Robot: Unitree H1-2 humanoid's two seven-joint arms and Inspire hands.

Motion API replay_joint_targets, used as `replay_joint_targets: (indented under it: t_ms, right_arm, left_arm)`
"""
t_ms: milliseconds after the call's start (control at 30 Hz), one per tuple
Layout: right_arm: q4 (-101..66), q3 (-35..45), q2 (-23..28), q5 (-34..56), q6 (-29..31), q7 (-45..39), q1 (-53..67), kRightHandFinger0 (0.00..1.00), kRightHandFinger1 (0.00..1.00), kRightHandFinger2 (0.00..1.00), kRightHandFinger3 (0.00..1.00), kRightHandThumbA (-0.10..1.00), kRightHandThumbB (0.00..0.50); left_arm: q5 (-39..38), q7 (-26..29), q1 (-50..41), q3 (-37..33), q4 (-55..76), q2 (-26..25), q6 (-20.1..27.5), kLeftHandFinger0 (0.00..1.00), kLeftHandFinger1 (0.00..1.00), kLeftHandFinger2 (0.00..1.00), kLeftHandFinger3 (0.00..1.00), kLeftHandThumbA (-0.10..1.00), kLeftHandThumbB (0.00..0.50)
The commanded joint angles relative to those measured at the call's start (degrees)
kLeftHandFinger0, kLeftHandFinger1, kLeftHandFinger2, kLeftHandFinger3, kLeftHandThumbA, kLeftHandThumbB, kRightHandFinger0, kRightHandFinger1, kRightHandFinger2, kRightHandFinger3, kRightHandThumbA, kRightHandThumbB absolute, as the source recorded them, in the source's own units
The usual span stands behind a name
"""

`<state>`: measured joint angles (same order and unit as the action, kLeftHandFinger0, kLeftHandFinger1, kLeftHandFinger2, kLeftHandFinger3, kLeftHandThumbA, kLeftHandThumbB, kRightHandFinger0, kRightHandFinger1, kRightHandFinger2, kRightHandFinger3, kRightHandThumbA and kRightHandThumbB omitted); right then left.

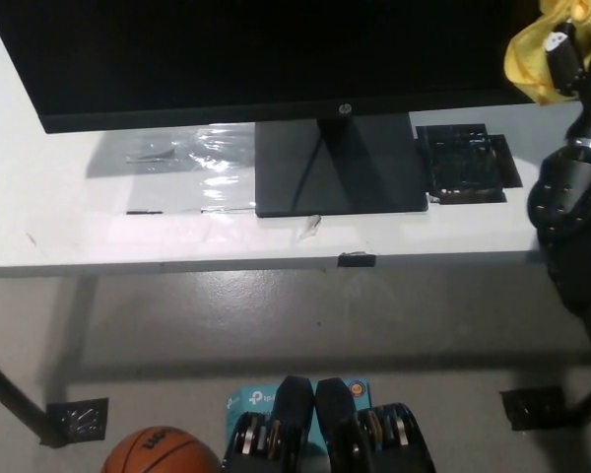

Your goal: The robot uses its right hand to pick up the cloth kept in the middle of the desk and use it to wipe the monitor in the middle of the desk by swiping its screen twice

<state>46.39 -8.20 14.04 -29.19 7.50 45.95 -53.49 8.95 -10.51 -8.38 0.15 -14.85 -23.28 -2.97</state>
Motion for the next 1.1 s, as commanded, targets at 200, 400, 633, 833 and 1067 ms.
replay_joint_targets:
  t_ms: [200,400,633,833,1067]
  right_arm:
    - [-2.57,-1.69,-6.21,-1.59,-2.52,-1.68,-7.21,0.00,0.00,0.07,0.33,-0.10,0.039]
    - [-0.70,-4.77,-11.59,-3.45,-1.32,-0.33,-9.51,0.00,0.00,0.02,0.17,-0.10,0.000]
    - [3.95,-6.68,-15.68,-3.70,0.44,1.87,-12.76,0.00,0.00,0.13,0.13,-0.10,0.000]
    - [9.40,-9.28,-19.75,-4.70,0.93,3.75,-16.78,0.00,0.00,0.15,0.23,-0.10,0.046]
    - [12.52,-10.70,-21.33,-5.29,1.55,4.72,-17.99,0.00,0.00,0.10,0.07,-0.10,0.000]
  left_arm:
    - [0.39,0.35,0.53,0.02,0.48,-0.98,0.39,0.77,0.71,0.05,0.00,0.72,0.500]
    - [1.36,0.52,1.39,-0.60,0.05,-1.27,1.00,0.75,0.70,0.06,0.01,0.74,0.500]
    - [1.11,-0.04,1.17,-0.84,0.55,-1.41,0.39,0.78,0.72,0.10,0.03,0.73,0.500]
    - [1.14,0.03,1.50,-1.22,0.29,-1.04,0.96,0.77,0.72,0.10,0.02,0.73,0.500]
    - [2.28,0.32,1.53,-2.09,0.90,-1.49,0.75,0.76,0.70,0.09,0.01,0.76,0.500]
